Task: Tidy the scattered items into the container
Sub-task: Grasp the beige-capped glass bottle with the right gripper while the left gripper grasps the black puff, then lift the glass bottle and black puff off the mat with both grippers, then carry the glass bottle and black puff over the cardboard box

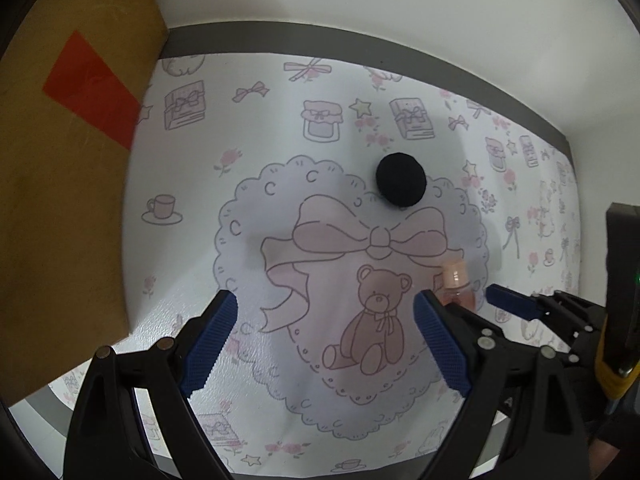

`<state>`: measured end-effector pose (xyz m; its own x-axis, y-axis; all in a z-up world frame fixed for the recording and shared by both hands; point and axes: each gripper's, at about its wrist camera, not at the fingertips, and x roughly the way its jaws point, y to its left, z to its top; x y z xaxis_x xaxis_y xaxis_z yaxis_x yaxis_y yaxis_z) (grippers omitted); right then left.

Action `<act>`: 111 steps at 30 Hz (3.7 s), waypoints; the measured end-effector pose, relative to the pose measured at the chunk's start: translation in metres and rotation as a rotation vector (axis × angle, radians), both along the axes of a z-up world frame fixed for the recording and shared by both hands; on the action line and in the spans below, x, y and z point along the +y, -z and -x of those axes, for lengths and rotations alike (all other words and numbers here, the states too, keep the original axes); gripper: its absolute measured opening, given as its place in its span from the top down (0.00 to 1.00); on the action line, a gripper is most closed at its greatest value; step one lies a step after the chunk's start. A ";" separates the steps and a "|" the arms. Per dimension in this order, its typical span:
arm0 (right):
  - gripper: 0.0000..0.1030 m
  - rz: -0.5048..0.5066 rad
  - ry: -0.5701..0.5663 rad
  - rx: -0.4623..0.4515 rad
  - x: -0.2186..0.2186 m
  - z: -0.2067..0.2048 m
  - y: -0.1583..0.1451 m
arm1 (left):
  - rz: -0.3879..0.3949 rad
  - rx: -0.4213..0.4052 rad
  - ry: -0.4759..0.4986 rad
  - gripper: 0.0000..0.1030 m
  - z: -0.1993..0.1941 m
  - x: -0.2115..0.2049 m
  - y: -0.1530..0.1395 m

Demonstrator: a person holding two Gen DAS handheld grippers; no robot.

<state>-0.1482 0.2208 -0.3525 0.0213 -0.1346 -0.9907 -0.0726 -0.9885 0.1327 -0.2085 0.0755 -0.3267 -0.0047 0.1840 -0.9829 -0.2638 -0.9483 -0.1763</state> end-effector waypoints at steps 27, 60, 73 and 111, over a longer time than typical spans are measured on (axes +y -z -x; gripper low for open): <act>0.72 0.016 0.099 0.045 0.083 0.041 -0.012 | 0.058 0.011 0.090 0.42 0.060 0.083 0.030; 0.72 0.019 0.087 0.140 0.075 0.044 -0.057 | 0.011 0.115 0.072 0.64 0.031 0.071 -0.041; 0.72 -0.001 0.040 0.262 0.026 0.033 -0.131 | -0.028 0.246 0.020 0.64 0.025 0.032 -0.117; 0.72 -0.031 -0.146 0.574 -0.145 0.046 -0.300 | -0.070 0.548 -0.166 0.65 -0.004 -0.138 -0.269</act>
<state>-0.1945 0.0760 -0.0530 -0.5028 -0.1411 -0.8528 0.1390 -0.9869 0.0814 -0.2040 -0.0621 -0.0582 -0.5439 0.2015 -0.8146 -0.1826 -0.9759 -0.1194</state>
